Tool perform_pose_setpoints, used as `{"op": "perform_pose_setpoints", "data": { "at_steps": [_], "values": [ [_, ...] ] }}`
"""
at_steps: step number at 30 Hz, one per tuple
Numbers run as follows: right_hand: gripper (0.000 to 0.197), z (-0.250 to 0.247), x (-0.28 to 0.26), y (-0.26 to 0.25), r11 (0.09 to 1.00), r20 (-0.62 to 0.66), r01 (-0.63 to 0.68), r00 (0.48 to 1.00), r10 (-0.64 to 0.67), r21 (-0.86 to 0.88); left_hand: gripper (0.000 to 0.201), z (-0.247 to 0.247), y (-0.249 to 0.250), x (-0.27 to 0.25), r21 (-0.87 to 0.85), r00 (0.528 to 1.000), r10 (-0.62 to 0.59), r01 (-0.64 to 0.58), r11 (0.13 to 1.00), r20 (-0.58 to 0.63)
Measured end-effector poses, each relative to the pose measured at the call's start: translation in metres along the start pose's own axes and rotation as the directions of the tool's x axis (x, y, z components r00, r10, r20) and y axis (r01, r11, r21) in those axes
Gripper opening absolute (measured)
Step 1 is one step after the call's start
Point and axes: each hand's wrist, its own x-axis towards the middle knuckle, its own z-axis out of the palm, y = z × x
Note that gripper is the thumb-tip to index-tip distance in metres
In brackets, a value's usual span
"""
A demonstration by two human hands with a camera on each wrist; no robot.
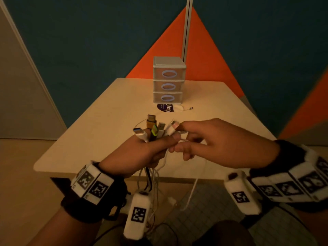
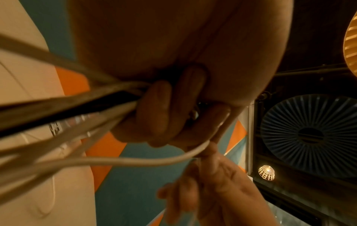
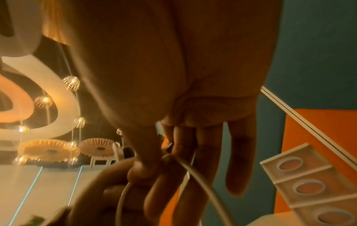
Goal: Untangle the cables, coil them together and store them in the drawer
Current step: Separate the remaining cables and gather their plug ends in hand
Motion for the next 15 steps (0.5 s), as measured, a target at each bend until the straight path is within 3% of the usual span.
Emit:
{"op": "perform_pose_setpoints", "data": {
  "at_steps": [4, 7, 12, 15],
  "values": [
    [0.033, -0.008, -0.003, 0.007, 0.976, -0.040, -0.078, 0.995, 0.088, 0.202, 0.032, -0.013, -0.009, -0.005, 0.096, 0.999, 0.016, -0.020, 0.995, 0.043],
    [0.010, -0.011, -0.010, 0.020, 0.981, -0.164, -0.059, 0.982, 0.090, 0.183, 0.032, -0.016, -0.012, -0.008, 0.173, 1.000, 0.000, -0.005, 0.985, 0.025],
    [0.011, -0.014, -0.027, 0.041, 0.992, -0.282, -0.103, 0.952, 0.119, 0.071, 0.019, -0.008, -0.008, -0.005, 0.407, 0.998, -0.064, 0.055, 0.912, 0.007],
    [0.012, -0.019, -0.043, 0.051, 0.983, -0.374, -0.137, 0.911, 0.174, 0.123, 0.012, -0.006, -0.009, -0.002, 0.564, 1.000, -0.026, 0.015, 0.825, 0.011]
  ]
}}
